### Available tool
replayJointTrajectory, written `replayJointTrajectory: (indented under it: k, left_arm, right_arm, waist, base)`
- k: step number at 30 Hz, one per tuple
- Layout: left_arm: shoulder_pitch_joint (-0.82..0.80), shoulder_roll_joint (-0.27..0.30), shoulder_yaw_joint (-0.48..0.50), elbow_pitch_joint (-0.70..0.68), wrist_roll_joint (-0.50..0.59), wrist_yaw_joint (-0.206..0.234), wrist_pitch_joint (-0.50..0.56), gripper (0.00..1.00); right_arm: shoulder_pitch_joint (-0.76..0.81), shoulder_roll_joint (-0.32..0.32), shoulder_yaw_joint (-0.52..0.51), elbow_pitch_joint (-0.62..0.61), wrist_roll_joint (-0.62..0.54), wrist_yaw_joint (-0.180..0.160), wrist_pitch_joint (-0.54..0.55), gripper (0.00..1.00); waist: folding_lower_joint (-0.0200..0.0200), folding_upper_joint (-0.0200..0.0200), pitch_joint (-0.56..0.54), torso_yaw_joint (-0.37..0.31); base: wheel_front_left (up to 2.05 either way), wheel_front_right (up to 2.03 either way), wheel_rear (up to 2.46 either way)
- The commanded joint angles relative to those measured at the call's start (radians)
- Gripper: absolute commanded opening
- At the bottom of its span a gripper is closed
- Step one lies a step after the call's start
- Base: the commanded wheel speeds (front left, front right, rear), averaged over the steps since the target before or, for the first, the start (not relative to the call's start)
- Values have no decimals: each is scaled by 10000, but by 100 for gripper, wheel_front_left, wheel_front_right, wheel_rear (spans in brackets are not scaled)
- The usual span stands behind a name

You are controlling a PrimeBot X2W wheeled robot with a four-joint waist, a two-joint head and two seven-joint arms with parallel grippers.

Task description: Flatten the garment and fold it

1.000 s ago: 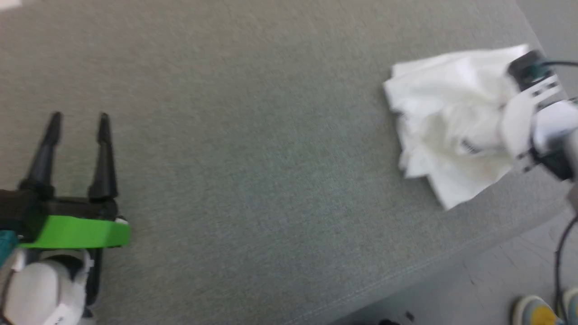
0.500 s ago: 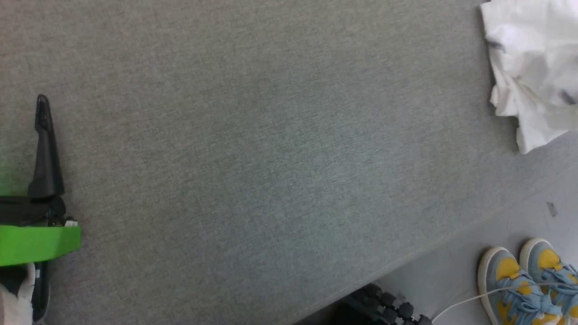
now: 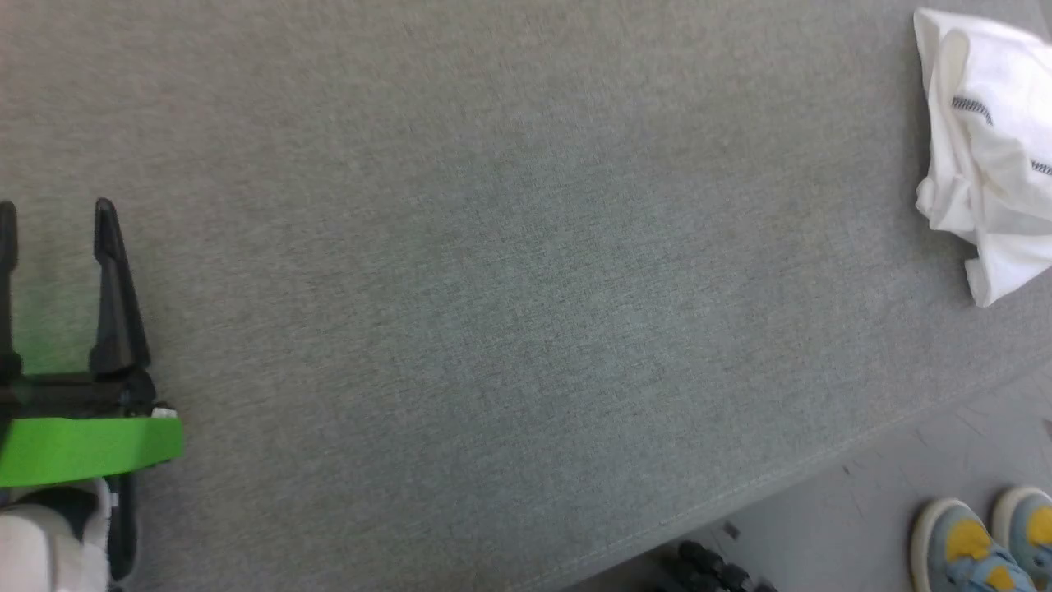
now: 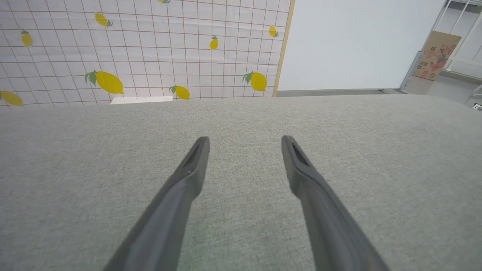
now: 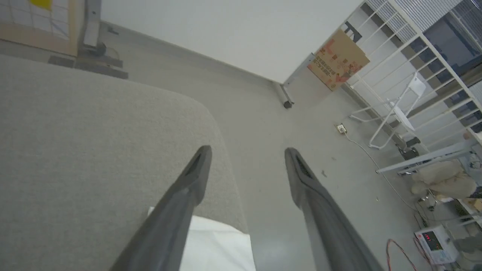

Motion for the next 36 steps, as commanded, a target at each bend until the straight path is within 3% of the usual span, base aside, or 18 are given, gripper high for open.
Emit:
replayJointTrajectory:
  k: [1, 6, 12, 22, 26, 27, 36]
  left_arm:
    - [52, -123, -12, 198, -86, 83, -222, 100]
    - [-22, -539, -53, 973, -316, 214, -727, 100]
    - [-166, -987, -53, 1739, -534, 334, -1066, 100]
    - [-667, -1566, -217, 2728, -629, 459, -1224, 100]
    - [-840, -1743, -391, 3085, -578, 469, -1243, 100]
    - [-829, -1829, -505, 3350, -524, 447, -1251, 100]
    - [-661, -2001, -880, 4267, -291, 341, -1260, 100]
  right_arm:
    - [-218, 246, 174, -330, 387, -15, -257, 100]
    - [-212, 558, 1345, -1525, 1147, -15, -617, 100]
    - [221, 1475, 1869, -2827, 1750, -15, -1137, 100]
    - [2278, 3936, 285, -4041, 1430, -15, -3207, 100]
    - [3383, 4197, -284, -4424, 1406, -15, -3800, 100]
    - [4229, 4211, -289, -4486, 1977, -15, -4004, 100]
    - [6638, 4216, -187, -4477, 2571, -15, -4123, 100]
  waist:
    - [-1, -1, -957, 519]
    - [-1, -1, -2010, 1156]
    - [-1, -1, -3076, 2156]
    - [-1, -1, -4109, 3771]
    - [-1, -1, -4364, 4245]
    - [-1, -1, -4548, 4450]
    - [-1, -1, -4932, 4639]
  base:
    - [0, 0, 0]
    - [0, 0, 0]
    - [0, 0, 0]
    - [0, 0, 0]
    - [0, 0, 0]
    - [0, 0, 0]
    - [0, 0, 0]
